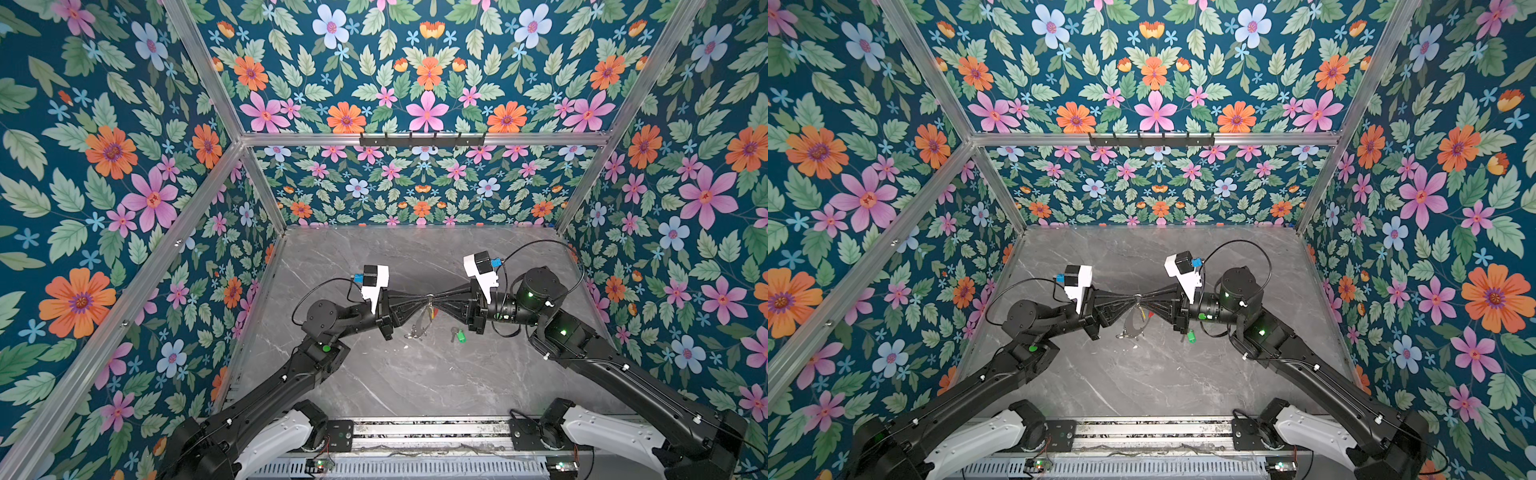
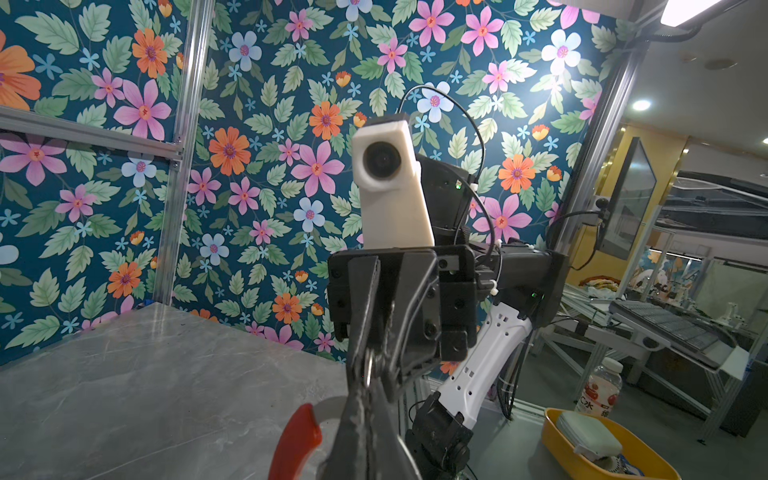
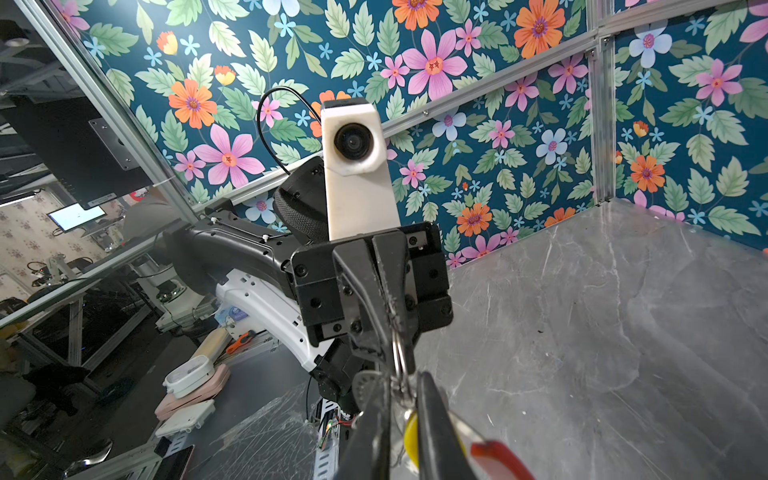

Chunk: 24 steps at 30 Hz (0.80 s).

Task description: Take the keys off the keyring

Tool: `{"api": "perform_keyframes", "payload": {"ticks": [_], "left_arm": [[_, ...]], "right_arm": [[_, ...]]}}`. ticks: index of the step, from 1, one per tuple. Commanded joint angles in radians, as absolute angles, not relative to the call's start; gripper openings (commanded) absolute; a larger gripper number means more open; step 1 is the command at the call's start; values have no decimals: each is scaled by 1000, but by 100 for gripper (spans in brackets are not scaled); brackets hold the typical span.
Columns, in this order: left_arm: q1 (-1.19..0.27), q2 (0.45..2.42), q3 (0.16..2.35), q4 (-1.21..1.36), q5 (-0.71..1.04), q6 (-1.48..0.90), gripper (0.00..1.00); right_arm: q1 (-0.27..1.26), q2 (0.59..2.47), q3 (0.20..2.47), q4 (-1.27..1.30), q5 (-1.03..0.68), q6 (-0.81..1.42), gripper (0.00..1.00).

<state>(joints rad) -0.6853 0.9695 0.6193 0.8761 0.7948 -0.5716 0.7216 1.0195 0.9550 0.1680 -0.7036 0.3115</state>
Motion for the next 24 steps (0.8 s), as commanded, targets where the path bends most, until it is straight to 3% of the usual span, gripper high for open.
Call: {"api": "perform_keyframes", "payload": {"ticks": [1, 13, 24], "left_arm": [[-684, 971, 618, 947, 781, -583, 0], [-684, 980, 605, 966, 770, -593, 0], [-685, 987, 604, 972, 761, -594, 0]], "right_arm": [[722, 1020, 963, 218, -711, 325, 16], [722, 1043, 983, 228, -719, 347, 14], [722, 1055, 994, 221, -732, 351, 0]]}}
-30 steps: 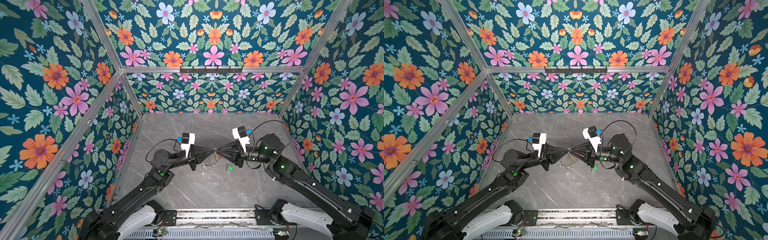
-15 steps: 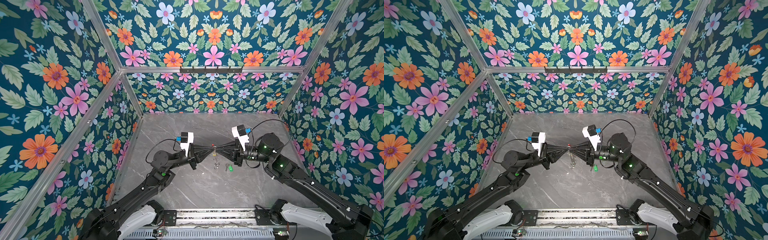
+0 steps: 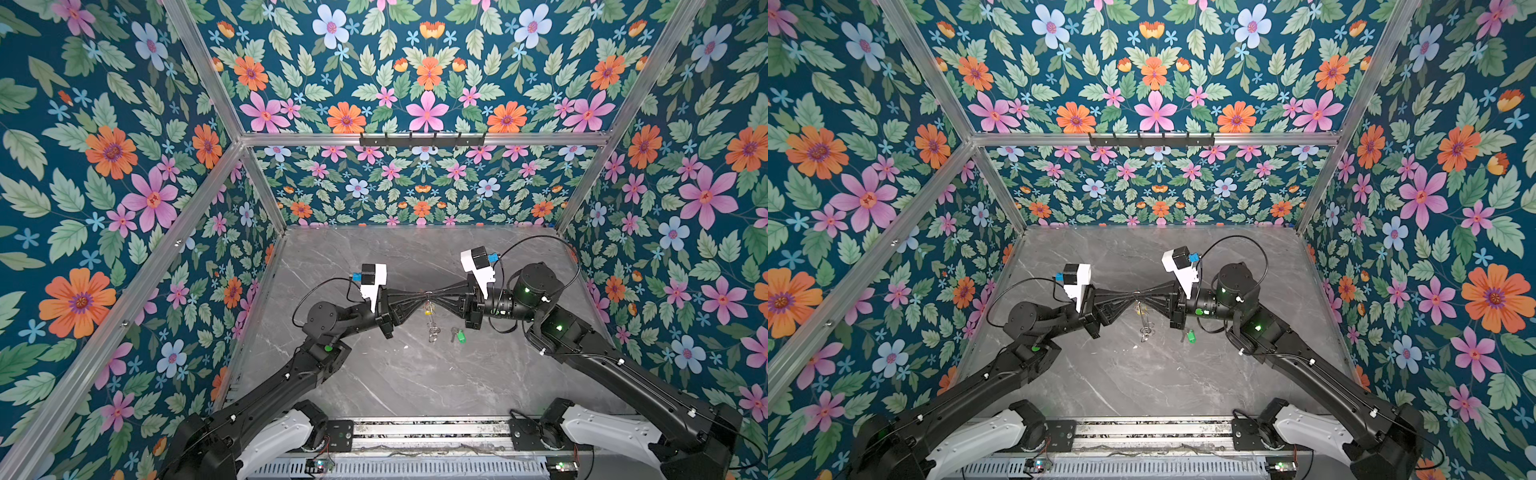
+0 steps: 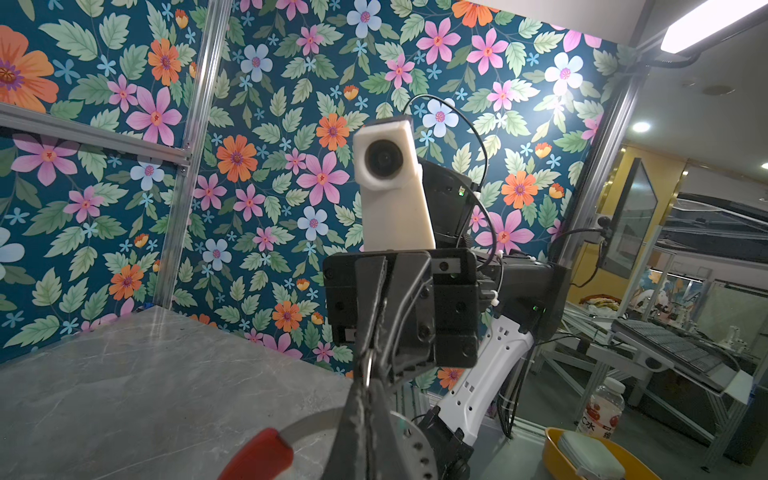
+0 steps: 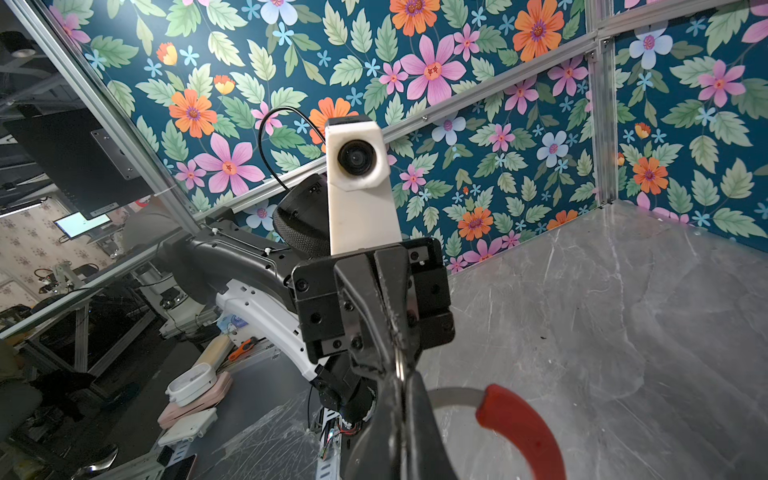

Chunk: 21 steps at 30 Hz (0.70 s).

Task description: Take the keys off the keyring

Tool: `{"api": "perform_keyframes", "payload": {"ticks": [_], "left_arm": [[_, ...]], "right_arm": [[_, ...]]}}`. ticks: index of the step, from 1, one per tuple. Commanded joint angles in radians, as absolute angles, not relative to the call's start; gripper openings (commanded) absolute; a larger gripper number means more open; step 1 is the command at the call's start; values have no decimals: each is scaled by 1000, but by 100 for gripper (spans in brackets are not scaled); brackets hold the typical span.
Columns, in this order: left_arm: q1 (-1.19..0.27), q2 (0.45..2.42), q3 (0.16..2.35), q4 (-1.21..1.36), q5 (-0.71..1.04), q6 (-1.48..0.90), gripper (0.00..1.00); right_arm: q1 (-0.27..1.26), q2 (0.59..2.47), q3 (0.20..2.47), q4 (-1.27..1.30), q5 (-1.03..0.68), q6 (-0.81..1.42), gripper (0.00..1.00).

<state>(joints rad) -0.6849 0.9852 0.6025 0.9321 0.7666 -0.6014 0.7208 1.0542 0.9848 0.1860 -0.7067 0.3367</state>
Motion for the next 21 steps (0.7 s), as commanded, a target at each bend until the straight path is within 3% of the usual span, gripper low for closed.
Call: {"api": "perform_keyframes", "payload": {"ticks": [1, 4, 8, 11, 21], "left_arm": [[-684, 989, 604, 971, 762, -594, 0], [-684, 989, 607, 969, 762, -598, 0], [-684, 980, 603, 951, 759, -598, 20], [-684, 964, 602, 919, 758, -594, 28], [-682, 900, 694, 512, 805, -450, 34]], "right_arm": [[722, 1057, 997, 214, -732, 347, 0], [722, 1055, 1006, 183, -729, 332, 0], [722, 1054, 1021, 133, -723, 314, 0], [720, 1052, 1038, 78, -722, 287, 0], [718, 1058, 1137, -234, -744, 144, 0]]}}
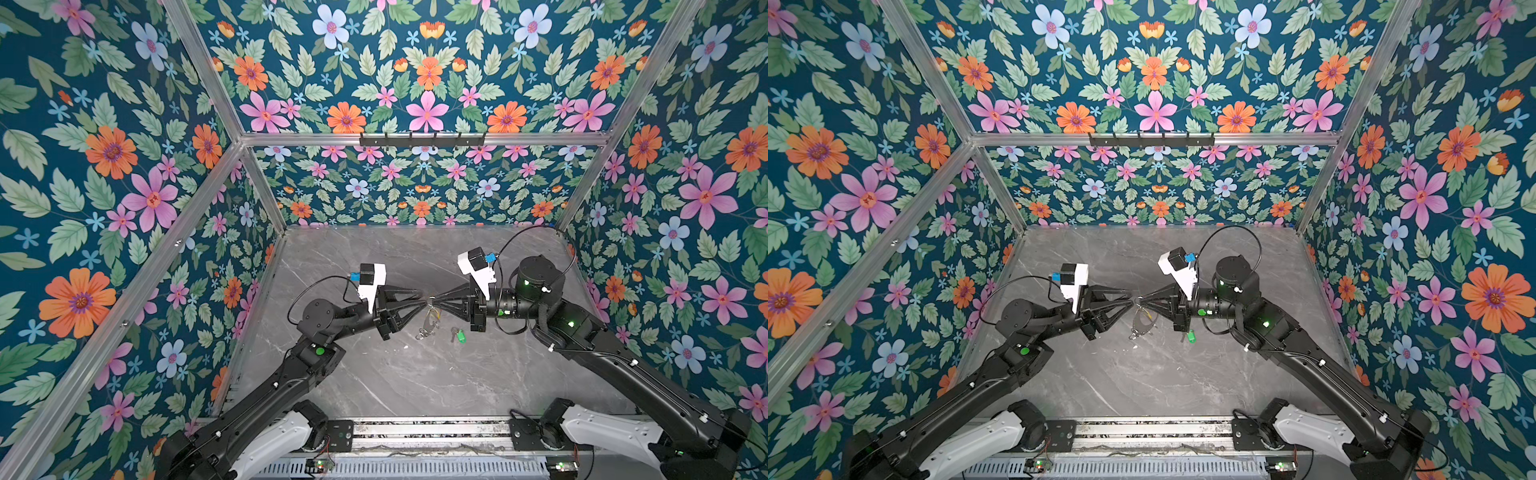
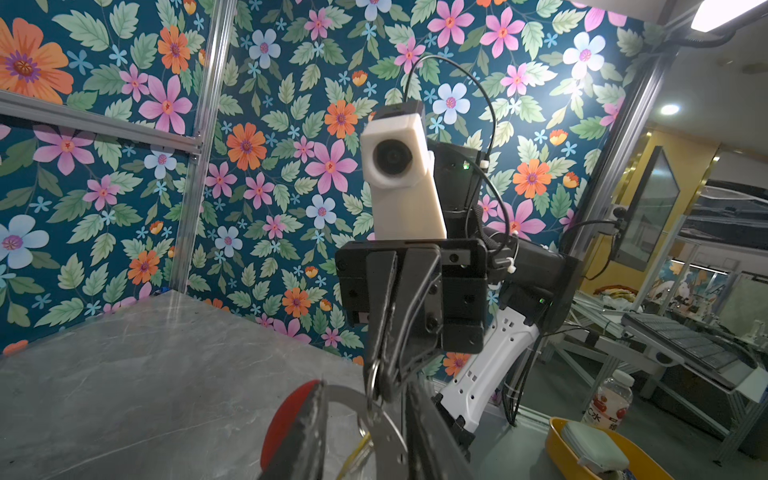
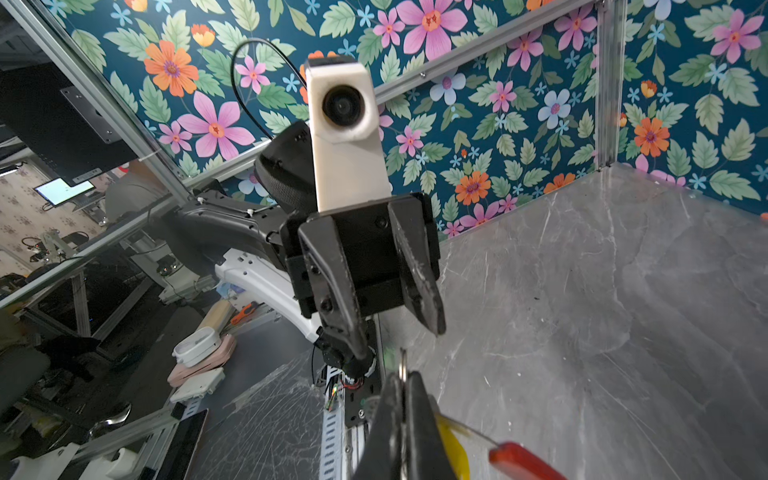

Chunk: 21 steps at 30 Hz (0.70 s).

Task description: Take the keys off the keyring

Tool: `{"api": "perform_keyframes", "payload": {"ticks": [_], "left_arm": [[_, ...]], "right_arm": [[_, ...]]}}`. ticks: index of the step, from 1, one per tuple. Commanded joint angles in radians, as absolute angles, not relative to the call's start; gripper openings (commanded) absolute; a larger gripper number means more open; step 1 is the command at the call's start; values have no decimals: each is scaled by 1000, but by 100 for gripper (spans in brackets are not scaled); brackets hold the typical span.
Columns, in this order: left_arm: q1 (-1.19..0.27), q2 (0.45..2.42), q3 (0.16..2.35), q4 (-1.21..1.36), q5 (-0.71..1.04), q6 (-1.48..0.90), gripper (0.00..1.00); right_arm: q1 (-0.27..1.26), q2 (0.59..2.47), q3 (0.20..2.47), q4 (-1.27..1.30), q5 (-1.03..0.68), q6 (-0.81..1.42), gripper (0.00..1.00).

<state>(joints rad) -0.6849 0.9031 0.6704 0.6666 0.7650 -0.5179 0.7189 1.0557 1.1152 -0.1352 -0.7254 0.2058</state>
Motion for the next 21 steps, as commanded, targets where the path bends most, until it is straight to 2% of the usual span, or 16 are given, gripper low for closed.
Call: {"api": "perform_keyframes", "payload": {"ticks": [1, 8, 14, 21], "left_arm": [[-682, 903, 714, 467, 820, -436, 34], [-681, 960, 844, 211, 939, -353, 35], [-681, 1000, 897, 137, 1017, -327, 21], [-680, 1009, 930, 72, 1070, -295, 15]], "right_arm": [[719, 1061, 1148, -260, -745, 131, 0], [719, 1095, 1220, -423, -730, 51, 0], [719, 1112, 1254, -497, -727, 14, 0], [719, 1108, 1264, -533, -715, -6, 0]]}}
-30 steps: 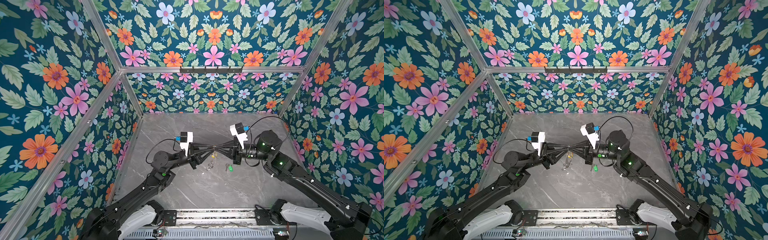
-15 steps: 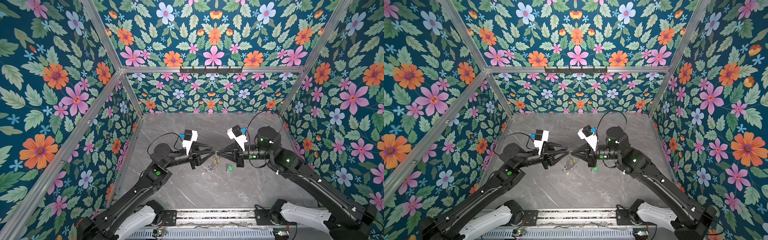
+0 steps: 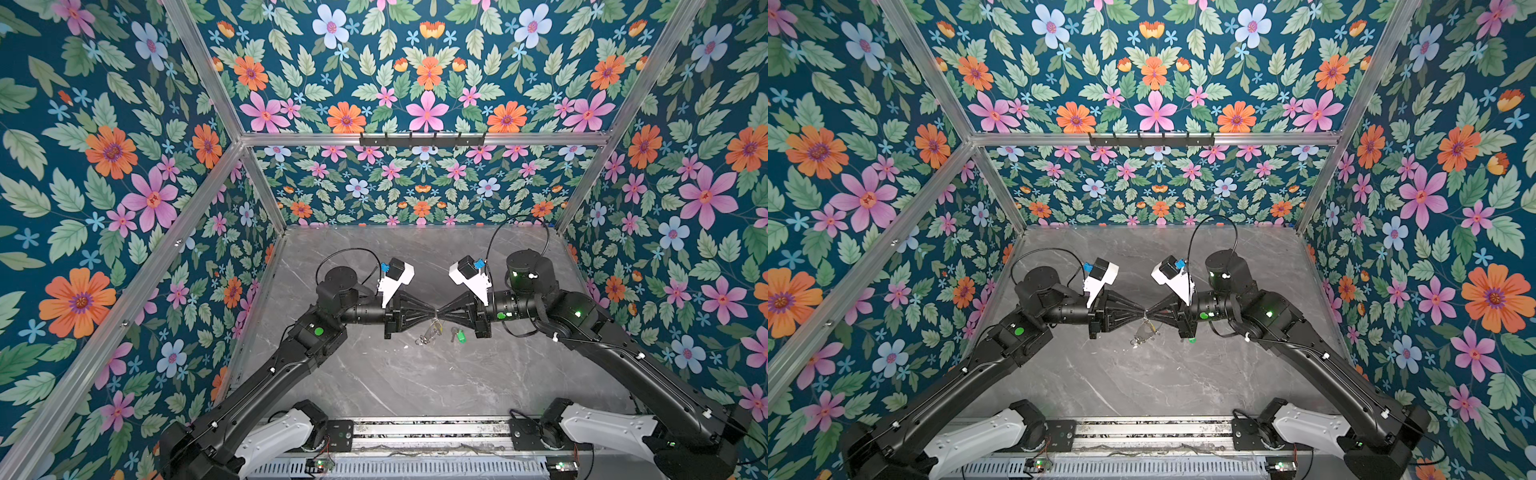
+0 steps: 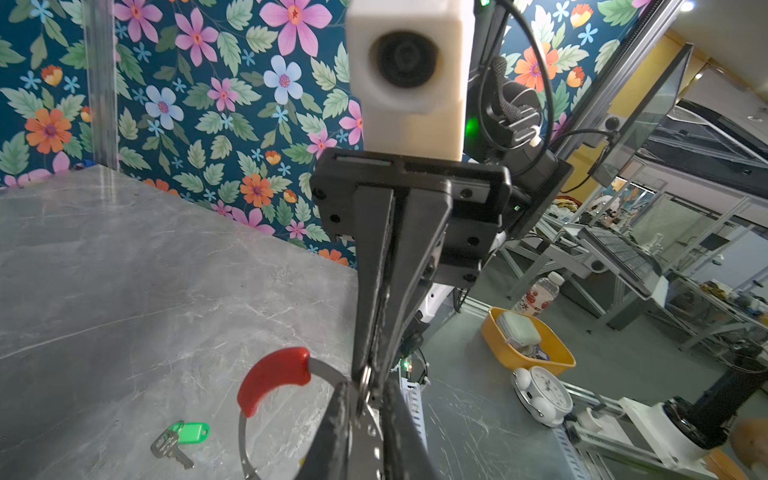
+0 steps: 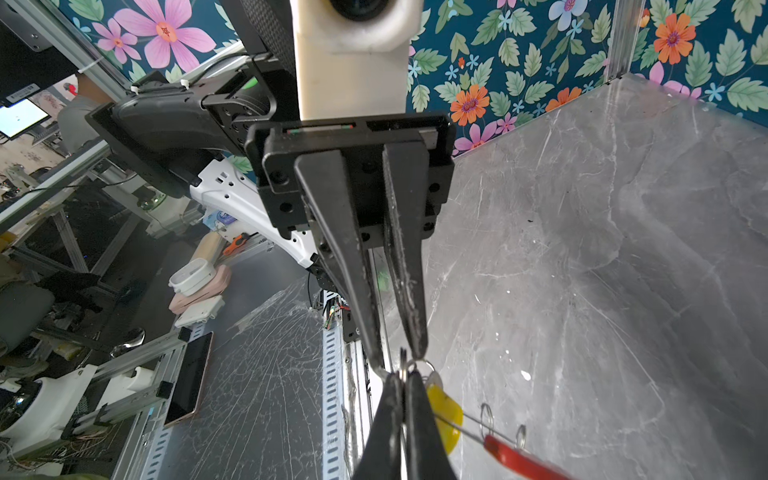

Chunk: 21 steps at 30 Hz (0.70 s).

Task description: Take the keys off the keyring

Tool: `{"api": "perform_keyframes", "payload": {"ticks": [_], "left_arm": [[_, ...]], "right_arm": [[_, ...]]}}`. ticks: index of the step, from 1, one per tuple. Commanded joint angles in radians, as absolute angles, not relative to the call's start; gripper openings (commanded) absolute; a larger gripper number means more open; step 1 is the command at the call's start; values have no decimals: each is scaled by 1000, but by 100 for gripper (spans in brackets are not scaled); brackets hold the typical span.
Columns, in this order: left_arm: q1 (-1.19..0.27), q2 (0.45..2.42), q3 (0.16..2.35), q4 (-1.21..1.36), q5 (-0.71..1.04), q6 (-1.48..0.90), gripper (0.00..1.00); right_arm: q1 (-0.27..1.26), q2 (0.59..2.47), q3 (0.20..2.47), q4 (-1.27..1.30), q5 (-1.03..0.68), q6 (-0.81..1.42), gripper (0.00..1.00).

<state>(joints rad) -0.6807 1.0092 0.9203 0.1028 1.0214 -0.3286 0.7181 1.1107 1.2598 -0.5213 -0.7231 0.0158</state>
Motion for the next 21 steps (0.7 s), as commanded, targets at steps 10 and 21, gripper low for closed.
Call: {"api": "perform_keyframes", "payload": {"ticks": [10, 21], "left_arm": [[-680, 1029, 929, 87, 1101, -305, 12], [-681, 1038, 915, 143, 1112, -336, 0]], "right_arm": [[719, 1111, 1264, -525, -715, -2, 0], [719, 1123, 1262, -499, -713, 14, 0]]}}
